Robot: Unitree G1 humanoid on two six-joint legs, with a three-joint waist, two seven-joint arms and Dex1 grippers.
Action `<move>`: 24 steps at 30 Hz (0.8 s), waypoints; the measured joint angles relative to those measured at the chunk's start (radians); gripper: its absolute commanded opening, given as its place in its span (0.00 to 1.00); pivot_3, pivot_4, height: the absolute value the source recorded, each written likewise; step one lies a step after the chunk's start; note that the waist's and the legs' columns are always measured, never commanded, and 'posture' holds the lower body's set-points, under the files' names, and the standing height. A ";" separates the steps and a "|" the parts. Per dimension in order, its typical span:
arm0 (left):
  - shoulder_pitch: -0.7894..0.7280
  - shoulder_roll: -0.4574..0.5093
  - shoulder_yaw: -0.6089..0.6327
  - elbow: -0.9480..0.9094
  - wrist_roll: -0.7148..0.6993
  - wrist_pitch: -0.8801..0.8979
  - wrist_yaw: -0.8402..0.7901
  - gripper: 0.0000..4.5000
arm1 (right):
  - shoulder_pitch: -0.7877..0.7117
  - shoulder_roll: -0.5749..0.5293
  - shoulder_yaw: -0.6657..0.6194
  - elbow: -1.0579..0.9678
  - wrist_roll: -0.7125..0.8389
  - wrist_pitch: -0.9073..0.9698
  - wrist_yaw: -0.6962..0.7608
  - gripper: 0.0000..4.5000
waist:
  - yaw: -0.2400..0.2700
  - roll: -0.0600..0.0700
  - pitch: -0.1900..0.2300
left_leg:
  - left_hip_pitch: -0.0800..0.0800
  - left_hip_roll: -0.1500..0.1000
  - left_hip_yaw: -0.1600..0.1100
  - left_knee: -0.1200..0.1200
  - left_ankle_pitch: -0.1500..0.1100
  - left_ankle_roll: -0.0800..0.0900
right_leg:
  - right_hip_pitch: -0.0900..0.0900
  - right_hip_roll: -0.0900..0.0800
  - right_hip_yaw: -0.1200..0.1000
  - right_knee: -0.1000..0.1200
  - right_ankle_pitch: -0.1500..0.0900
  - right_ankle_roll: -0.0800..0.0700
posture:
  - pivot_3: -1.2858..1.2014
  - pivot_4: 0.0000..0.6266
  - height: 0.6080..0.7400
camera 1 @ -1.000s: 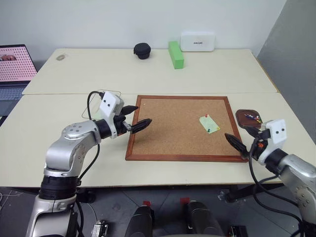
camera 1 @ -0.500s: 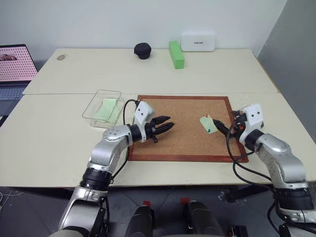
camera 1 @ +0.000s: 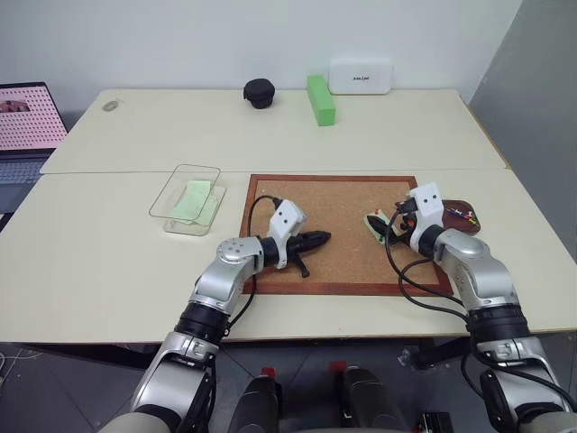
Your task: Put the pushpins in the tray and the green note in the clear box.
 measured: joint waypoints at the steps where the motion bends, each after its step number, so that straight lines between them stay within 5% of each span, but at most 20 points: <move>1: -0.002 0.000 -0.002 0.001 0.005 0.000 -0.003 0.01 | -0.015 0.006 0.005 0.021 -0.007 -0.010 0.002 1.00 | 0.001 0.001 -0.001 | 0.000 0.000 0.000 0.000 0.000 0.000 | 0.000 0.000 0.000 0.000 0.000 0.000 | 0.52 0.24 1.00; 8: -0.004 -0.006 0.000 0.011 0.016 -0.013 -0.018 0.00 | -0.080 0.032 0.015 0.150 -0.031 -0.068 0.018 0.96 | 0.001 0.001 -0.001 | 0.001 0.000 0.000 0.000 0.000 0.000 | 0.001 0.000 0.000 0.000 0.000 0.000 | 0.52 0.24 1.00; 24: 0.000 -0.008 0.010 -0.005 0.013 0.016 -0.009 0.00 | -0.112 0.050 -0.006 0.237 -0.048 -0.129 0.020 0.23 | 0.001 0.001 -0.001 | 0.002 0.000 0.000 0.000 0.000 0.000 | 0.002 0.000 0.000 0.000 0.000 0.000 | 0.52 0.24 1.00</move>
